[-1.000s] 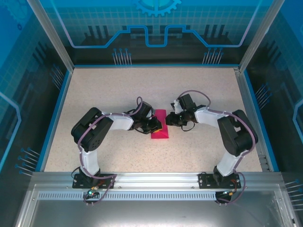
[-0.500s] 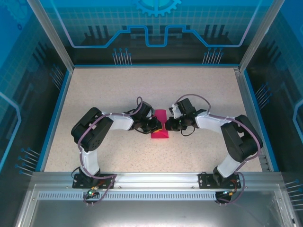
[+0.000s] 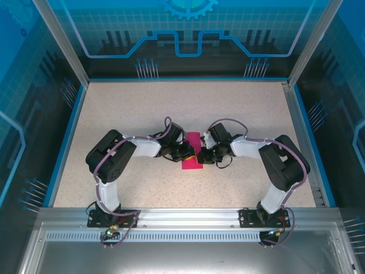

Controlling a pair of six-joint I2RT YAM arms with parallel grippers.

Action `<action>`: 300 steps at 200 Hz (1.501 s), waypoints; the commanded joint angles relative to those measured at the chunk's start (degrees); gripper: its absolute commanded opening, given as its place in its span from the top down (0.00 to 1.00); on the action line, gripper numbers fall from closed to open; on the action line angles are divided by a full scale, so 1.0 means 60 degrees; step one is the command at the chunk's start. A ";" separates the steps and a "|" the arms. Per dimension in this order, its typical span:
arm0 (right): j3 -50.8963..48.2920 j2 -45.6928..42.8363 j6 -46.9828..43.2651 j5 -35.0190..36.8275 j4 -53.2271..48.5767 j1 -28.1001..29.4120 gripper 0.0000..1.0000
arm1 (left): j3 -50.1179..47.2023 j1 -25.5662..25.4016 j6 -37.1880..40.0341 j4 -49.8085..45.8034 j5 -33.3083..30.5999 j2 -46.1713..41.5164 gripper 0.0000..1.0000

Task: Fold a paper plane with a square sheet of paper (pick it up from the middle)
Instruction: Fold the triangle a second time at the center of the table.

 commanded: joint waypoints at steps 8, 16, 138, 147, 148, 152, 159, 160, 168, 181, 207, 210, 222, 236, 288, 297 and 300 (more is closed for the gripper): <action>-0.0144 0.0096 -0.0249 -0.0053 -0.0552 0.0146 0.92 | -0.0046 -0.0060 0.0117 -0.0289 -0.0248 0.0180 0.86; -0.0155 0.0078 -0.0287 -0.0006 -0.0611 0.0147 0.92 | -0.0046 -0.0068 0.0111 -0.0292 -0.0249 0.0176 0.86; -0.0095 -0.0807 -0.0703 0.0596 -0.1169 0.0294 0.90 | 0.0172 -0.0065 -0.0252 -0.0781 -0.0490 0.0160 0.86; -0.0102 -0.0867 -0.0691 0.0694 -0.1169 0.0320 0.88 | 0.0237 -0.0060 -0.0330 -0.0918 -0.0547 0.0160 0.86; -0.0100 -0.0869 -0.0688 0.0718 -0.1173 0.0322 0.88 | 0.0242 -0.0066 -0.0341 -0.0929 -0.0552 0.0160 0.85; -0.0112 -0.0883 -0.0674 0.0775 -0.1172 0.0331 0.87 | 0.0282 -0.0070 -0.0356 -0.0988 -0.0563 0.0160 0.86; -0.0101 -0.0892 -0.0635 0.0839 -0.1151 0.0364 0.86 | 0.0312 -0.0072 -0.0433 -0.1070 -0.0585 0.0178 0.86; -0.0107 -0.0888 -0.0638 0.0842 -0.1149 0.0367 0.86 | 0.0316 -0.0072 -0.0444 -0.1086 -0.0593 0.0169 0.86; -0.0100 -0.0846 -0.0615 0.0886 -0.1106 0.0407 0.86 | 0.0357 -0.0064 -0.0543 -0.1163 -0.0622 0.0175 0.86; -0.0001 -0.0719 -0.0604 0.0897 -0.1060 0.0512 0.86 | 0.0433 -0.0067 -0.0668 -0.1301 -0.0634 0.0189 0.85; 0.0234 -0.0355 -0.0577 0.0946 -0.1031 0.0760 0.86 | 0.0468 -0.0064 -0.0821 -0.1375 -0.0651 0.0207 0.85; 0.0238 -0.0315 -0.0575 0.0939 -0.1019 0.0777 0.86 | 0.0456 -0.0069 -0.0833 -0.1373 -0.0658 0.0206 0.85; 0.0239 -0.0210 -0.0556 0.1024 -0.1002 0.0794 0.87 | 0.0438 -0.0070 -0.0851 -0.1380 -0.0659 0.0219 0.85; 0.0196 -0.0170 -0.0554 0.1143 -0.1032 0.0794 0.88 | 0.0424 -0.0065 -0.0867 -0.1373 -0.0670 0.0219 0.85; 0.0129 -0.0265 -0.0629 0.1812 -0.1466 0.0774 0.89 | 0.0456 -0.0072 -0.0835 -0.1436 -0.0673 0.0270 0.85; 0.0132 -0.0286 -0.0641 0.1783 -0.1477 0.0787 0.89 | 0.0453 -0.0072 -0.0832 -0.1453 -0.0683 0.0263 0.85; 0.0135 -0.0290 -0.0631 0.1756 -0.1476 0.0776 0.89 | 0.0460 -0.0070 -0.0827 -0.1448 -0.0689 0.0274 0.85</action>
